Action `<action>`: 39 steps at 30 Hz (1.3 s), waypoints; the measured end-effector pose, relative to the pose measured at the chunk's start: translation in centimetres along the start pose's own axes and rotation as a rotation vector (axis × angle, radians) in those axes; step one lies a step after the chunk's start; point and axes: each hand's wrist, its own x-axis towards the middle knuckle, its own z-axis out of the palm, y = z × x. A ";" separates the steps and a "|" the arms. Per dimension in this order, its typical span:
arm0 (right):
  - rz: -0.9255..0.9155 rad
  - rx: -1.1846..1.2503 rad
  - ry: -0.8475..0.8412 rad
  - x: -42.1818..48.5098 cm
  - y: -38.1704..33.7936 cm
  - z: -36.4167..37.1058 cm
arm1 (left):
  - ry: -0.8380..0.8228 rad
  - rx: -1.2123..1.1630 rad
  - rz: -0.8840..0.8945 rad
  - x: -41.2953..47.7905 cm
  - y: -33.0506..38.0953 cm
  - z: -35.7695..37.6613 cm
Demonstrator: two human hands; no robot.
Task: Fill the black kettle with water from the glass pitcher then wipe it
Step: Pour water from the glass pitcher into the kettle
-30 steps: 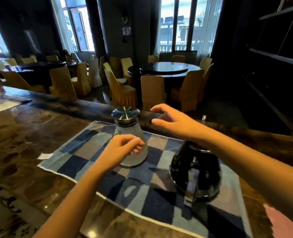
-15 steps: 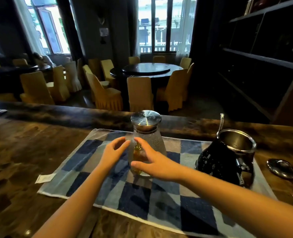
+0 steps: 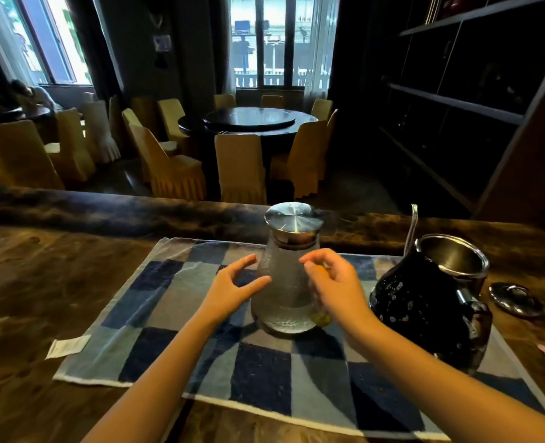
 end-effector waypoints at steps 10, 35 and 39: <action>0.190 -0.024 -0.005 0.9 0.8 -2.1 | -0.065 0.004 0.046 0.0 2.0 2.6; -0.088 0.215 -0.116 5.3 -14.0 -11.6 | 0.097 -0.049 0.250 -2.2 20.2 1.3; -0.170 0.189 -0.103 6.2 -17.1 -15.7 | 0.141 -0.077 0.281 -1.0 24.7 3.1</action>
